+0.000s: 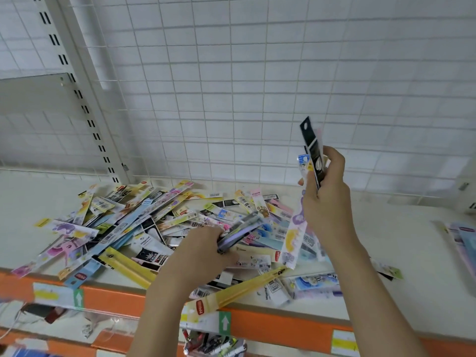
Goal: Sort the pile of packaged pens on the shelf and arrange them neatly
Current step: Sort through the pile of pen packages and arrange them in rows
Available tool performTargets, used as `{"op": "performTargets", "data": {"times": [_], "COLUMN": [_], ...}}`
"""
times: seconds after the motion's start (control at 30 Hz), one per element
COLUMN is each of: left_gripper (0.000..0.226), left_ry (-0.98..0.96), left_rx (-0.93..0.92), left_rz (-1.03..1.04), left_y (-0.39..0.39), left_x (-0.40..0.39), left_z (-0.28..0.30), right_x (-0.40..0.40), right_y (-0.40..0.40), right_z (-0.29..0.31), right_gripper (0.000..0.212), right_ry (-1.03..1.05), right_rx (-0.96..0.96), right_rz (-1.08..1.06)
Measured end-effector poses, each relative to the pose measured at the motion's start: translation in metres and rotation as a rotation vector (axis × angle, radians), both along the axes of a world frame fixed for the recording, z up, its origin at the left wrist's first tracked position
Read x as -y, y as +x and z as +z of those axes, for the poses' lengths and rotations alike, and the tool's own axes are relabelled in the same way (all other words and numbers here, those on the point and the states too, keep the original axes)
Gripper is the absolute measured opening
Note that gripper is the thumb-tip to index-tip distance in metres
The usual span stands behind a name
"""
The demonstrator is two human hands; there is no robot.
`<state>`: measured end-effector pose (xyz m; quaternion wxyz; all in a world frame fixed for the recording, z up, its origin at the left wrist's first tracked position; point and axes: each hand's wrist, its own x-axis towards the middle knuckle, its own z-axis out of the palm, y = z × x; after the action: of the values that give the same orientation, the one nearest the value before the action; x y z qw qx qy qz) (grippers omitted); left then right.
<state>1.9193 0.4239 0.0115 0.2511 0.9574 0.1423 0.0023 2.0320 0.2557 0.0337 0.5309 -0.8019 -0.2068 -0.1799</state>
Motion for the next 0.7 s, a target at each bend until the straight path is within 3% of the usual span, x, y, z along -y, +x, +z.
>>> {"op": "performTargets", "data": {"times": [0.13,0.3,0.33,0.43,0.5,0.7], "left_gripper": [0.049,0.027,0.019,0.034,0.032,0.027], "left_ry": [0.018,0.107,0.132,0.164,0.158,0.083], "left_rx": [-0.178,-0.269,-0.243,-0.176,-0.108,0.202], "left_rz": [-0.108,-0.250,-0.247,-0.149,-0.089,0.083], "left_y": [0.001,-0.002,-0.002,-0.001,0.000,-0.001], "left_x": [0.018,0.036,0.035,0.029,0.022,0.010], "left_z": [-0.005,-0.002,-0.003,0.001,0.009,0.028], "right_x": [0.007,0.018,0.019,0.023,0.026,0.026], "right_y": [0.000,0.000,0.000,0.000,0.001,0.005], "right_z": [-0.009,-0.017,-0.017,-0.015,-0.014,-0.009], "right_gripper": [0.057,0.055,0.053,0.051,0.050,0.051], "right_ry": [-0.007,0.030,0.036,0.072,0.096,0.104], "right_rx": [0.013,-0.004,-0.014,-0.041,-0.045,-0.016], "right_rz": [-0.064,-0.099,-0.102,-0.102,-0.105,-0.116]}}
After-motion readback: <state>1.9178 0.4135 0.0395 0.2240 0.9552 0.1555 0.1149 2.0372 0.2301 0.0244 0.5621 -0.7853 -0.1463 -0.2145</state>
